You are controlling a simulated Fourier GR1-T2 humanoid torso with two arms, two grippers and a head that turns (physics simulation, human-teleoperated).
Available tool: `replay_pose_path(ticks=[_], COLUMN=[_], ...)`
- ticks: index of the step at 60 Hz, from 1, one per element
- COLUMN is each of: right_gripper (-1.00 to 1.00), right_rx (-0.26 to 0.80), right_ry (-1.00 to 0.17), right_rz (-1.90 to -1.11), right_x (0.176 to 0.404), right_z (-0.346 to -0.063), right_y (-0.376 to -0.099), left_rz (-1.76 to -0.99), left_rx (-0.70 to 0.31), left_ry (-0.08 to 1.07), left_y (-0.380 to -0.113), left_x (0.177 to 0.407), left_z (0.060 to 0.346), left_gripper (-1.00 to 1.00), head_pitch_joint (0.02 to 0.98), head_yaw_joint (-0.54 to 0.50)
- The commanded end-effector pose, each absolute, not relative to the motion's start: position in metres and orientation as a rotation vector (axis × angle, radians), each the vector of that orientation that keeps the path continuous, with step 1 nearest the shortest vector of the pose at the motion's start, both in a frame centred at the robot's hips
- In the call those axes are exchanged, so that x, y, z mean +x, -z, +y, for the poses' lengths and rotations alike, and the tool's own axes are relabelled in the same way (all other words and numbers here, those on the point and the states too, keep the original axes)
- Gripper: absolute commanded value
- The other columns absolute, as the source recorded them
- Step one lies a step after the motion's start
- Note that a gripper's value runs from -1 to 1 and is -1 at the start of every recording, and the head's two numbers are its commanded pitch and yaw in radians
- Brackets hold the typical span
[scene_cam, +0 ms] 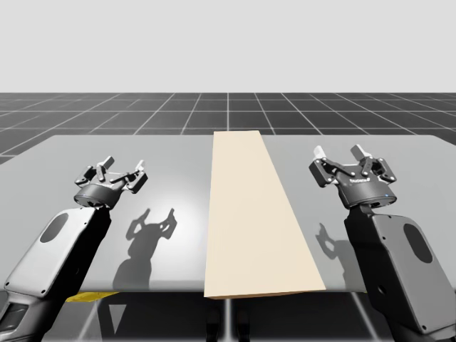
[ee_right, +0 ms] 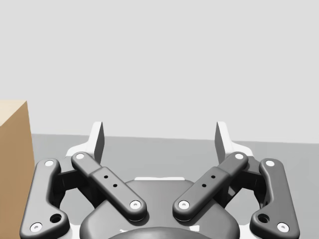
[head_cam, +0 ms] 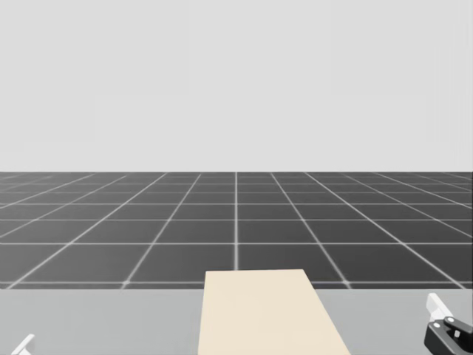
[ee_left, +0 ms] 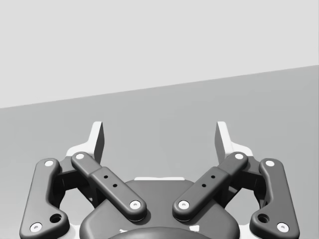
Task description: Retrieve the object from inside the box.
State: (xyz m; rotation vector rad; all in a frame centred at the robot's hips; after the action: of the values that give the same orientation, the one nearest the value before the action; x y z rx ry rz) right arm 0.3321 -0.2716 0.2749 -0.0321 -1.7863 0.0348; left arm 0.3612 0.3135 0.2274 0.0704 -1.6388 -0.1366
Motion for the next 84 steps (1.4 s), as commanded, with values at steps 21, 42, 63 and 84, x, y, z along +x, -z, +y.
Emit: replay_pose_path(ticks=[21,42,63,84], right_gripper=[-1.0,-1.0,-1.0,-1.0], right_rx=[-0.01,0.179,0.298,0.292], right_ry=[-0.1,-0.28,-0.679,-0.728], right_rz=[-1.741,-1.349,-1.301,-1.309], right_x=[0.334,0.331,0.307,0.305], right_z=[-0.266,-0.258,-0.229,-0.223], right_y=[-0.269,-0.245,-0.233,-0.23], left_rz=[-1.415,-1.047,-1.117,-1.132], left_rx=[-0.016,-0.081,-0.315,-0.375], left_ry=[0.109,0.353,0.8,1.037], left_y=[-0.224,-0.201,-0.214,-0.223], left_x=[0.367,0.364,0.316,0.271], left_z=[0.32,0.307,0.242,0.159], left_gripper=[-1.0,-1.0,-1.0,-1.0], head_pitch_joint=[0.158,0.154,0.15,0.143], head_yaw_joint=[-0.01,-0.01,-0.01,-0.02])
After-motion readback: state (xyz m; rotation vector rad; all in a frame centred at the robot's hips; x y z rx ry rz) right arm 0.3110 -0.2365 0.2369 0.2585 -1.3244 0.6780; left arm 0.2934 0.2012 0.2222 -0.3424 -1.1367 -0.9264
